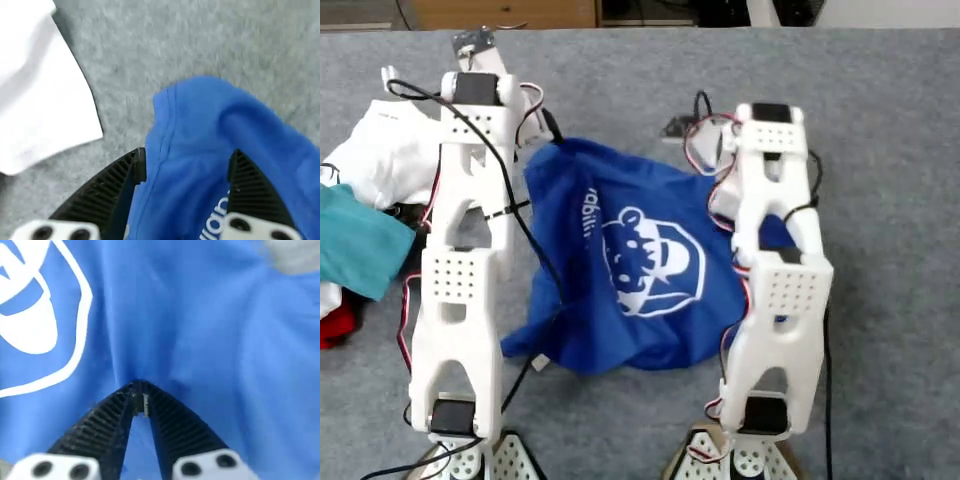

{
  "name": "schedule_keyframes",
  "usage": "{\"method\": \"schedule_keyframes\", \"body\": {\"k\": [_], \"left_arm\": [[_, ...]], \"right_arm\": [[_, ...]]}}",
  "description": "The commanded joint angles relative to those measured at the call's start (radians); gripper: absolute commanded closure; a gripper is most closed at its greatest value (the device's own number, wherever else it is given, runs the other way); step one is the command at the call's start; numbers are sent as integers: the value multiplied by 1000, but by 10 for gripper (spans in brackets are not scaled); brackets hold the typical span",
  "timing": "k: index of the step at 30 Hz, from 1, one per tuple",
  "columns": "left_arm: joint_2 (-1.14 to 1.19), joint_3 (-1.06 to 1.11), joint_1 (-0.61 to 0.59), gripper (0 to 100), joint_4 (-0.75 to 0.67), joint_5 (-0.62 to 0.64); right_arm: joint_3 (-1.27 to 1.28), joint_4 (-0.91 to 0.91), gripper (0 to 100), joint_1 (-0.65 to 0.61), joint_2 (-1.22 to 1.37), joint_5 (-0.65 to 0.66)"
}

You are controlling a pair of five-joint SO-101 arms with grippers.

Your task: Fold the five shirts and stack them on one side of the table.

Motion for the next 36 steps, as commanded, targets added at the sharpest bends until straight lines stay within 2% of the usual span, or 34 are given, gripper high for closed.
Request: {"method": "schedule_keyframes", "body": {"k": [1, 5, 8, 12, 17, 23, 26, 33, 36], "left_arm": [[-79, 40, 0, 729, 6, -5], [-77, 48, -20, 729, -25, 5], [-77, 48, -21, 729, -68, 63], [-73, 51, -14, 729, -158, 172], [-1, 69, -12, 729, -339, 292], [139, 60, 37, 732, -448, 350], [191, 60, 37, 778, -488, 374], [226, 60, 41, 816, -485, 379], [228, 64, 32, 855, -485, 419]], "right_arm": [[-7, 97, 996, 59, 18, 20], [-1, 138, 997, 151, -19, 58], [24, 138, 997, 197, -81, 61], [193, 138, 997, 197, -166, 97], [366, 133, 997, 199, -249, 132], [320, 133, 997, 226, -315, 132], [282, 133, 997, 234, -329, 132], [231, 133, 997, 252, -331, 132], [219, 133, 997, 262, -331, 132]]}}
